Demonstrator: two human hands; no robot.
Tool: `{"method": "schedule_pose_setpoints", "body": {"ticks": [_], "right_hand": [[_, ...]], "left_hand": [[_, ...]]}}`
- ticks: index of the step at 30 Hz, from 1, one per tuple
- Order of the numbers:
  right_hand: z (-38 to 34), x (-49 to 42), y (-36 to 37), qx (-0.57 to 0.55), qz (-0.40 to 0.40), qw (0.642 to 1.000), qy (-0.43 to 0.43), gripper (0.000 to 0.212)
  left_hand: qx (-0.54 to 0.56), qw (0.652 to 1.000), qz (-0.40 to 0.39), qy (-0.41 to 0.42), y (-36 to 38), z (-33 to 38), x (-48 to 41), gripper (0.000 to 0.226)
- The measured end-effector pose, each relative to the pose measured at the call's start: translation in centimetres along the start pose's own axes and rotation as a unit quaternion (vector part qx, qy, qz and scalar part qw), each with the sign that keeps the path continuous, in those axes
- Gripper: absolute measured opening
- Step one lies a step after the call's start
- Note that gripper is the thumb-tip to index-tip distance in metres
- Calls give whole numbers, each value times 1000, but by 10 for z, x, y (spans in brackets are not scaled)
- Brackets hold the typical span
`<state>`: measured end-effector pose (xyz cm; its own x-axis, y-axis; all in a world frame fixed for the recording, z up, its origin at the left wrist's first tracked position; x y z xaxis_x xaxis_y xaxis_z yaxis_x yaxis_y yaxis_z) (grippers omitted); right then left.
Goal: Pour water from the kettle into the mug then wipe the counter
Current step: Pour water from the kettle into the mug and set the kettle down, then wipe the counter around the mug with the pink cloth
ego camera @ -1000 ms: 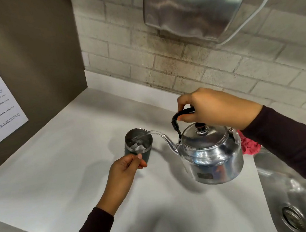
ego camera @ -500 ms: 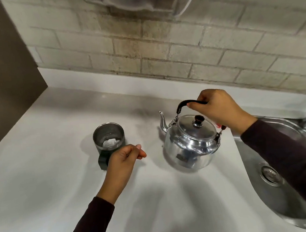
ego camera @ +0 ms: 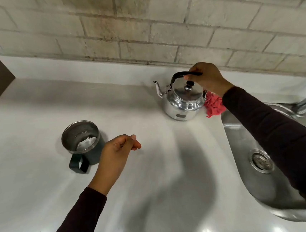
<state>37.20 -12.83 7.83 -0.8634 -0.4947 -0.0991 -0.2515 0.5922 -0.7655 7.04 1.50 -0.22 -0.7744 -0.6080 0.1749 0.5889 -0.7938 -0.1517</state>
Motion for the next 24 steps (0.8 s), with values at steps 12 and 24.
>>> {"method": "schedule_pose_setpoints", "body": {"ticks": [12, 24], "right_hand": [[35, 6, 29, -77, 25, 997, 3, 20], [103, 48, 27, -32, 239, 970, -7, 35]], "left_hand": [[-16, 1000, -10, -2, 13, -11, -9, 37], [-56, 998, -33, -14, 27, -13, 1, 35]]}}
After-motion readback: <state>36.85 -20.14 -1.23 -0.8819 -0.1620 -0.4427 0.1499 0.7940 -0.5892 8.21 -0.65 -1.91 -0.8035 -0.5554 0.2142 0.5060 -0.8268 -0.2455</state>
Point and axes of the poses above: each hand's wrist, its own x-axis away from the middle knuckle, its own y-axis out of the palm, z = x × y, the point moved 3 cm from there along -x, towards the middle knuckle, and after that the axes turned 2 degrees about z, right-handed, at the moved point
